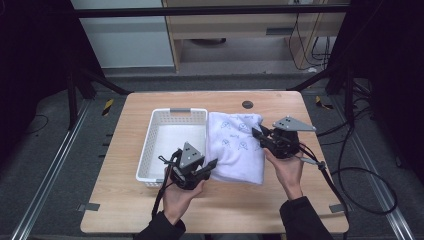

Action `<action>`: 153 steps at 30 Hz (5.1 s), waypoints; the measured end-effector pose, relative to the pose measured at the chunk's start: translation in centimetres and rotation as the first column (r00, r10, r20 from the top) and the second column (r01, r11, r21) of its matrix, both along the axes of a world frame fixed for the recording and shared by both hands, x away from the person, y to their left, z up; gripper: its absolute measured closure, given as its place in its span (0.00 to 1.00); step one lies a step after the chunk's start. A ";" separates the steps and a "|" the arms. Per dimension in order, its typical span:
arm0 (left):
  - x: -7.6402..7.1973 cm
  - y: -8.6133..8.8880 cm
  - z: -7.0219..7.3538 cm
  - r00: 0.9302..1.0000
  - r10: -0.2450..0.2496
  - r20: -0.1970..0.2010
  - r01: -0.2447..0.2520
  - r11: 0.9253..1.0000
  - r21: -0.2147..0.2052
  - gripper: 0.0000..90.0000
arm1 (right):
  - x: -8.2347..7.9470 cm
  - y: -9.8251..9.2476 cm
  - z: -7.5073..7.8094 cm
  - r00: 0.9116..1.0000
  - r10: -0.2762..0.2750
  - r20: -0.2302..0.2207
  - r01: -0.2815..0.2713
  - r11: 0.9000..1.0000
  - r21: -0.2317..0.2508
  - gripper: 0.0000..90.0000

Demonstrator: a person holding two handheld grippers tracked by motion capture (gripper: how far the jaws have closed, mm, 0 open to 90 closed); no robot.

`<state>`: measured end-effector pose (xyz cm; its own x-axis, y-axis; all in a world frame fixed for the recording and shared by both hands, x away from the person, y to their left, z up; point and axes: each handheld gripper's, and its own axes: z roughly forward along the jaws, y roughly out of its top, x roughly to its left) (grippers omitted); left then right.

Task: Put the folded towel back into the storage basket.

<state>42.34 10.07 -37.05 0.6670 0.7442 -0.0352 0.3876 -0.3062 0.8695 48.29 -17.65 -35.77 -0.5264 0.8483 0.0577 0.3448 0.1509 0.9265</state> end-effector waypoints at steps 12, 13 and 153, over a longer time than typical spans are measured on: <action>0.2 1.9 0.8 0.999 0.031 0.019 -0.031 0.999 -0.010 0.81 | 0.9 1.9 0.9 1.000 0.011 0.011 -0.011 1.000 0.012 0.83; 0.2 2.0 0.8 0.999 0.032 0.021 -0.032 0.999 -0.008 0.81 | 0.9 2.1 0.9 1.000 0.013 0.013 -0.013 1.000 0.009 0.83; 5.9 15.0 -6.4 0.942 0.310 -0.128 -0.288 0.943 0.167 0.62 | 9.1 19.1 -7.8 0.992 0.078 -0.098 -0.093 0.982 -0.164 0.69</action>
